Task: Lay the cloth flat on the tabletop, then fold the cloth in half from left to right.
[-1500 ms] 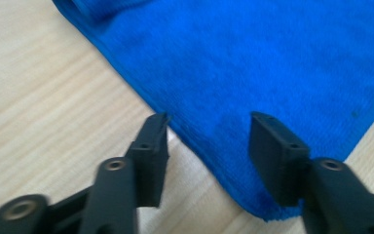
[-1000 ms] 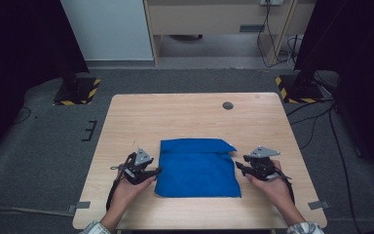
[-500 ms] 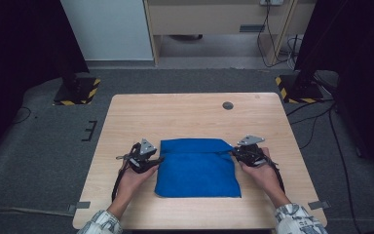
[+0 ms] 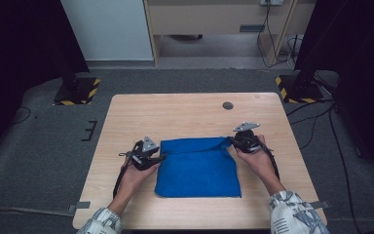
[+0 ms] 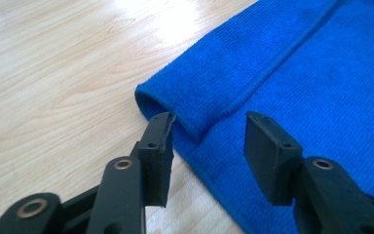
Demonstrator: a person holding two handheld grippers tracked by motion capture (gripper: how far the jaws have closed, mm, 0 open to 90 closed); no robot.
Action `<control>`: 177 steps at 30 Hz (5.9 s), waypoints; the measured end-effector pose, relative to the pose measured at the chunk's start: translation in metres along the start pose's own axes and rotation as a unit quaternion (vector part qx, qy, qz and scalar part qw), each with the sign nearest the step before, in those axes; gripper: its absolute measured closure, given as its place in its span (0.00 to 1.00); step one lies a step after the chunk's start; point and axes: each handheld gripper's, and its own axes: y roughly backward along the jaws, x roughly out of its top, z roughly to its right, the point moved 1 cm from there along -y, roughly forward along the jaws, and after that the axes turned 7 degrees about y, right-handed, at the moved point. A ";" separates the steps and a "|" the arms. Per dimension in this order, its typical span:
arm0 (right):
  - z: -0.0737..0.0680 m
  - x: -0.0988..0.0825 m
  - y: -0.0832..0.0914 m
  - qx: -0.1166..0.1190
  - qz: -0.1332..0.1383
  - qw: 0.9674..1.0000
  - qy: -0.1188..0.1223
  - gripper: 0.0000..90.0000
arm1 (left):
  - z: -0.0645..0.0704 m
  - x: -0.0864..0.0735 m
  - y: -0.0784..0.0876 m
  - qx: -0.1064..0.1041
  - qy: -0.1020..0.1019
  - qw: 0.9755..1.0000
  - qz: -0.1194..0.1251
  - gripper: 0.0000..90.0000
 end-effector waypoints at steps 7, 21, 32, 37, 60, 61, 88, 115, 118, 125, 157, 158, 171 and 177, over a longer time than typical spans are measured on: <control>0.013 0.013 -0.019 -0.014 -0.026 1.000 -0.002 0.95 | -0.001 0.004 -0.005 -0.005 -0.004 1.000 0.008 0.52; 0.013 0.005 -0.026 -0.029 -0.031 0.999 -0.020 0.62 | 0.000 0.006 -0.021 0.007 -0.015 1.000 -0.001 0.52; 0.019 0.004 -0.015 -0.036 -0.016 0.999 -0.032 0.53 | -0.014 0.029 -0.049 0.081 -0.005 0.997 0.013 0.54; 0.012 0.001 -0.011 -0.027 -0.004 0.999 -0.032 0.51 | -0.028 0.043 -0.062 0.100 0.017 0.994 0.029 0.54; 0.032 0.009 -0.021 -0.026 0.018 0.996 -0.088 0.39 | -0.054 0.073 -0.051 0.085 0.081 0.990 0.075 0.44; 0.032 0.009 -0.021 -0.026 0.018 0.996 -0.088 0.39 | -0.054 0.073 -0.051 0.085 0.081 0.990 0.075 0.43; -0.066 0.023 -0.005 0.112 0.042 0.993 0.013 0.21 | -0.036 0.070 -0.020 0.009 0.075 0.996 0.052 0.13; -0.225 0.045 -0.009 0.212 0.043 0.970 0.111 0.37 | -0.058 0.042 -0.006 0.035 0.078 0.995 0.045 0.14; -0.236 0.044 -0.007 0.214 0.043 0.969 0.117 0.40 | -0.057 0.040 -0.008 0.037 0.074 0.996 0.036 0.14; -0.259 0.037 0.001 0.221 0.051 0.965 0.134 0.44 | -0.057 0.036 -0.012 0.038 0.070 0.996 0.027 0.14; -0.281 0.033 -0.001 0.227 0.044 0.964 0.132 0.97 | -0.061 0.049 -0.033 0.006 0.089 0.996 0.023 0.23; -0.282 0.034 0.000 0.227 0.045 0.964 0.131 0.97 | -0.061 0.049 -0.033 0.006 0.089 0.996 0.023 0.25; -0.280 0.028 -0.001 0.221 0.047 0.968 0.107 0.97 | -0.077 0.044 -0.069 0.004 0.085 0.996 -0.005 0.31; -0.281 0.029 0.000 0.220 0.049 0.968 0.111 0.97 | -0.081 0.038 -0.074 -0.001 0.094 0.995 -0.018 0.38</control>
